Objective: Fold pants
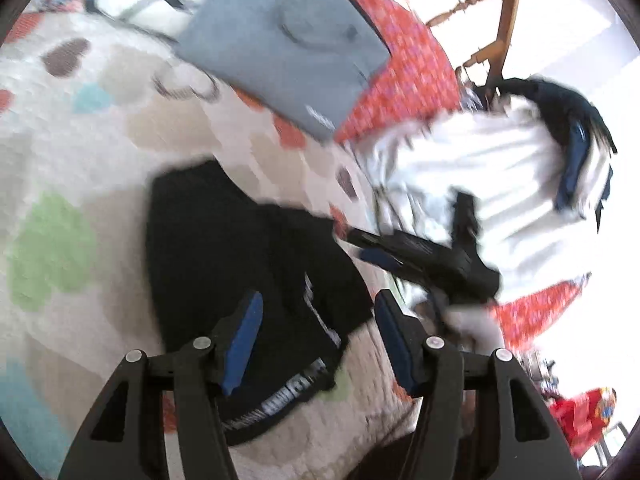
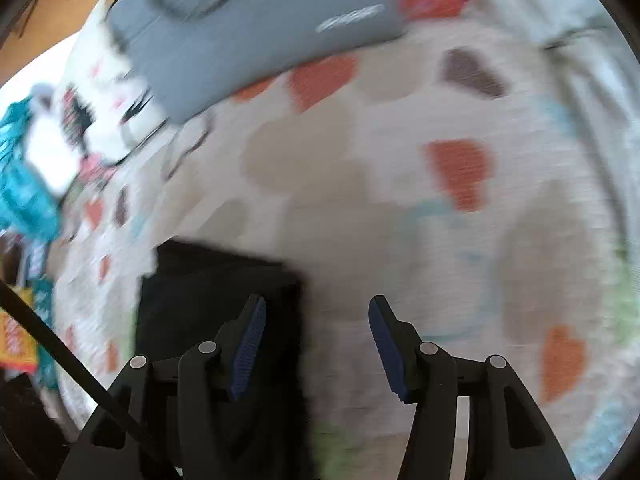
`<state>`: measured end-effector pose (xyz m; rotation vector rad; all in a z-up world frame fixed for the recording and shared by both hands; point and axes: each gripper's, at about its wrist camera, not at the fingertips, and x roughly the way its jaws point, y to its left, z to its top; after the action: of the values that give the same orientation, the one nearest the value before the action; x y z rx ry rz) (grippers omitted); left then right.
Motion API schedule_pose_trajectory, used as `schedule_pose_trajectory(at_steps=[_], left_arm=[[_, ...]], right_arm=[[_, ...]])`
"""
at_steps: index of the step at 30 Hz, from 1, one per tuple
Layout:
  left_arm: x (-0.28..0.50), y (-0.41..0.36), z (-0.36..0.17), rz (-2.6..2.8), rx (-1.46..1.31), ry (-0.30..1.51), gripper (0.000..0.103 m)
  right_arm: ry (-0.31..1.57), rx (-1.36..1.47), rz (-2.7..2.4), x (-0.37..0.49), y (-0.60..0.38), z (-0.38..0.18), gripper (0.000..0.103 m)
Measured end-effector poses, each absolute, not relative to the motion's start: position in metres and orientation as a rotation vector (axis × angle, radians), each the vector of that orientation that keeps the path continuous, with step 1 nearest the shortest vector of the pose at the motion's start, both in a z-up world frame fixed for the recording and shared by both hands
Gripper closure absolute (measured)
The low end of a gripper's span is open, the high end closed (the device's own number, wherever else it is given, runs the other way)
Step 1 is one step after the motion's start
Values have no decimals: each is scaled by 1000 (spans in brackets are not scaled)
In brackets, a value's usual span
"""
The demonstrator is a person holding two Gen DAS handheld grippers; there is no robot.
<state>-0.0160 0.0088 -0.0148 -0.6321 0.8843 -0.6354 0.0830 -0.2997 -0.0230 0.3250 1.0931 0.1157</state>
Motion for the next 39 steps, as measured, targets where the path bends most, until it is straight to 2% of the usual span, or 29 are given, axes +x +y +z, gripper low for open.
schedule_pose_trajectory(at_steps=[3,5,9,13,16,24,28,32,33,35,39], left_arm=[[-5,20,-21,-534,-632,888,45],[-1,16,-31,-507,-622,918,45],[-2,-5,-42,-526,-575,959,45],[-7,-25,-48,-478,-393,975,45],[-9,-26,-51,-482,-360,986,45],[29,-7,-11,-492,-513,940,44],[79,-11,-33,-410,-517,1003,44],[111,-5,-72,-354,-540,1075,44],[112,-6,-74,-355,-535,1064,44],[111,-14,-69,-363,-482,1057,34],[104,-21,-58,-374,-424,1047,33]], right_arm=[[912,475,248,61,-314,7,45],[866,585,408,52,-311,12,45],[981,774,647,52,-286,-15,45],[1185,741,479,61,-281,-55,48],[1241,748,385,62,-296,-71,52],[1076,695,387,56,-306,-30,46],[1023,760,478,68,-299,-28,46],[1060,831,458,91,-291,-55,46],[1081,844,445,96,-291,-62,46],[1090,841,428,102,-288,-70,46],[1069,793,429,101,-288,-59,41]])
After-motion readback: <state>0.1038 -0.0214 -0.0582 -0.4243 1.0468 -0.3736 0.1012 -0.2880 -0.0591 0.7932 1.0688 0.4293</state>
